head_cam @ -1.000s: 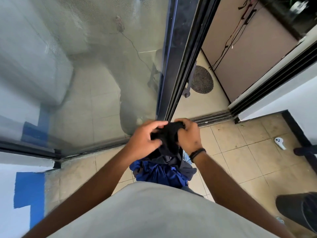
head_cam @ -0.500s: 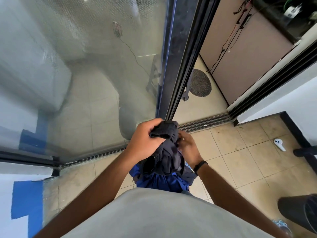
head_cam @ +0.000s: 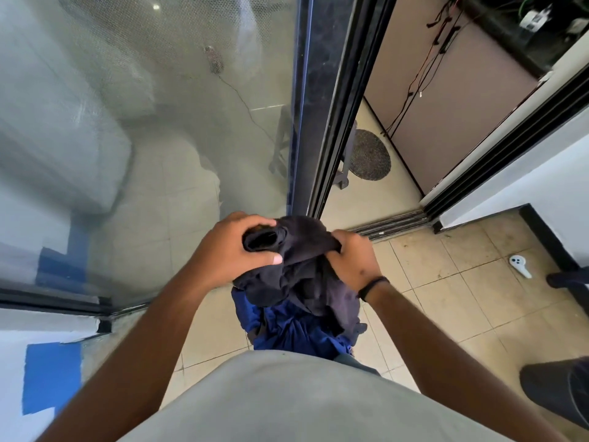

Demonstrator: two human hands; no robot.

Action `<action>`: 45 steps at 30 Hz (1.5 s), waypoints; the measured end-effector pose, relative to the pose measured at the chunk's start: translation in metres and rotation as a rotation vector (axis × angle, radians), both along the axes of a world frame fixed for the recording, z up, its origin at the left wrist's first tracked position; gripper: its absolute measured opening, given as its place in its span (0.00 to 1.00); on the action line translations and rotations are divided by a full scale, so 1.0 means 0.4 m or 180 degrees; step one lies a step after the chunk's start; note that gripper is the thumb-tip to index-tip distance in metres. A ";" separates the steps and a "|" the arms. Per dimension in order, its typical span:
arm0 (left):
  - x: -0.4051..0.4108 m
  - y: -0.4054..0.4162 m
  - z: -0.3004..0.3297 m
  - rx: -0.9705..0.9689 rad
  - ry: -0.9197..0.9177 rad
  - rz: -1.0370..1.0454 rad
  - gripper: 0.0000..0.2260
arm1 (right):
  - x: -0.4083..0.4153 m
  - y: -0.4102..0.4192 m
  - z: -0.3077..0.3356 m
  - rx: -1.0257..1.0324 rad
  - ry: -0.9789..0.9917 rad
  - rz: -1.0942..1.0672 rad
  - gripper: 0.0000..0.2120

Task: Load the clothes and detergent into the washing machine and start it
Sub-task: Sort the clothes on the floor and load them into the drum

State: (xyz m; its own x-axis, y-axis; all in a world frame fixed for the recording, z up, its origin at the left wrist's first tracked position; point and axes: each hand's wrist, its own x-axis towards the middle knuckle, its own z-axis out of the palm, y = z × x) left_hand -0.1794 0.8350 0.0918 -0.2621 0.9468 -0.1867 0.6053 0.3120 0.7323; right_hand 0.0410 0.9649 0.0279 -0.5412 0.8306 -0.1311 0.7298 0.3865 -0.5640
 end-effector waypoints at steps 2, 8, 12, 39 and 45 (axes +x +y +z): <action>0.025 0.005 -0.021 -0.0078 0.0089 -0.0111 0.44 | -0.036 -0.030 0.077 0.0032 0.0382 0.0298 0.04; 0.096 0.042 -0.049 0.0430 -0.0649 0.0227 0.17 | -0.068 -0.087 0.179 -0.0354 0.1875 0.0366 0.05; 0.124 0.049 -0.030 0.0745 -0.0925 0.0497 0.10 | 0.006 -0.088 0.085 -0.0736 0.2244 0.0305 0.32; 0.070 0.038 0.013 0.0635 0.0662 -0.0400 0.41 | -0.098 -0.087 0.218 0.0456 0.1307 0.1094 0.06; 0.074 0.008 -0.025 0.1043 0.1223 -0.0120 0.17 | -0.047 -0.072 0.187 -0.0939 0.1993 0.0532 0.19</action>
State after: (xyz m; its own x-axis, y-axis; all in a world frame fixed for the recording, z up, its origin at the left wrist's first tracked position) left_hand -0.1498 0.8383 0.0820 -0.2179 0.9496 0.2252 0.8568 0.0757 0.5101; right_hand 0.0221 0.9362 0.1025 -0.7053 0.7078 0.0397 0.1786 0.2316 -0.9563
